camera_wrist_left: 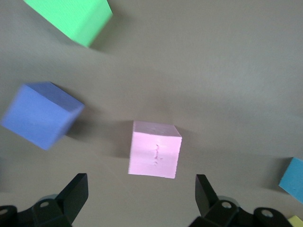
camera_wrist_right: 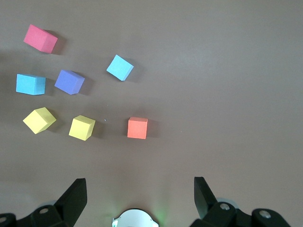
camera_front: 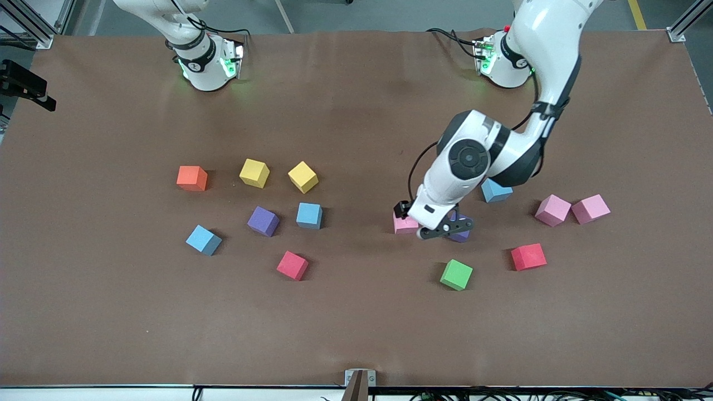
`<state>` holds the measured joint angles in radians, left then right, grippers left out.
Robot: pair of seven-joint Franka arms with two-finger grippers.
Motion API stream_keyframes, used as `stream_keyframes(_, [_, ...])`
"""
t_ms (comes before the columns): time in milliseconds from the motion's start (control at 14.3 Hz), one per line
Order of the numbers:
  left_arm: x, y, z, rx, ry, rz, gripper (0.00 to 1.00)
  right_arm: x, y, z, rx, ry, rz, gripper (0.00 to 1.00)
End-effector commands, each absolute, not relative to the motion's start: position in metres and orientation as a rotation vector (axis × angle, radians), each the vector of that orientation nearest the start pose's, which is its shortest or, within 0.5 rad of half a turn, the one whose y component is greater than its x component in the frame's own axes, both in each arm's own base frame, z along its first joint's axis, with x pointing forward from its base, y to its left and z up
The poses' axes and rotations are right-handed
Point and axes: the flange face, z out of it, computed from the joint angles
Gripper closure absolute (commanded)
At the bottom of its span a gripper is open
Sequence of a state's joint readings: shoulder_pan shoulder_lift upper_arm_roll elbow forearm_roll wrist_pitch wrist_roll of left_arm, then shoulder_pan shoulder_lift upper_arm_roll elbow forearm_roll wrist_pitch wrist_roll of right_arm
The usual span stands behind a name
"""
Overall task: Arrange 11 blocks into digit 3
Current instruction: 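Grasp the pink block with the left gripper and lift it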
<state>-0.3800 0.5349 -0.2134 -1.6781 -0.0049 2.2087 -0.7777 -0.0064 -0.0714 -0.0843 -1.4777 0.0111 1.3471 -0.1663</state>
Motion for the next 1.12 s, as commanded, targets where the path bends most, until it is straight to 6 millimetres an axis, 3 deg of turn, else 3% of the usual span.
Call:
stream_keyframes(0, [0.574, -0.371, 0.275, -3.187, -0.369, 0.060, 0.00, 0.498, -0.048, 0.693, -3.108, -0.120, 0.062, 0.00])
stream_keyframes(140, [0.572, -0.379, 0.253, -3.188, -0.434, 0.053, 0.00, 0.499, -0.052, 0.695, -3.119, -0.113, 0.052, 0.00])
stream_keyframes(349, [0.566, -0.387, 0.228, -3.180, -0.398, 0.056, 0.00, 0.503, -0.055, 0.694, -3.121, -0.108, 0.045, 0.00])
stream_keyframes(558, [0.565, -0.385, 0.215, -3.166, -0.386, 0.068, 0.02, 0.504, -0.066, 0.693, -3.123, -0.075, 0.037, 0.00])
stream_keyframes(628, [0.565, -0.385, 0.209, -3.161, -0.385, 0.077, 0.09, 0.507, -0.070, 0.689, -3.122, -0.061, 0.039, 0.00])
stream_keyframes(768, [0.564, -0.386, 0.208, -3.164, -0.377, 0.076, 0.47, 0.523, -0.074, 0.666, -3.119, -0.052, 0.104, 0.00])
stream_keyframes(838, [0.562, -0.390, 0.209, -3.164, -0.364, 0.071, 0.60, 0.532, -0.078, 0.654, -3.121, -0.044, 0.121, 0.00])
stream_keyframes(908, [0.560, -0.393, 0.210, -3.166, -0.350, 0.068, 0.69, 0.540, -0.080, 0.647, -3.125, -0.037, 0.115, 0.00])
stream_keyframes(1047, [0.556, -0.396, 0.215, -3.165, -0.331, 0.068, 0.72, 0.562, -0.093, 0.613, -3.123, -0.008, 0.153, 0.00])
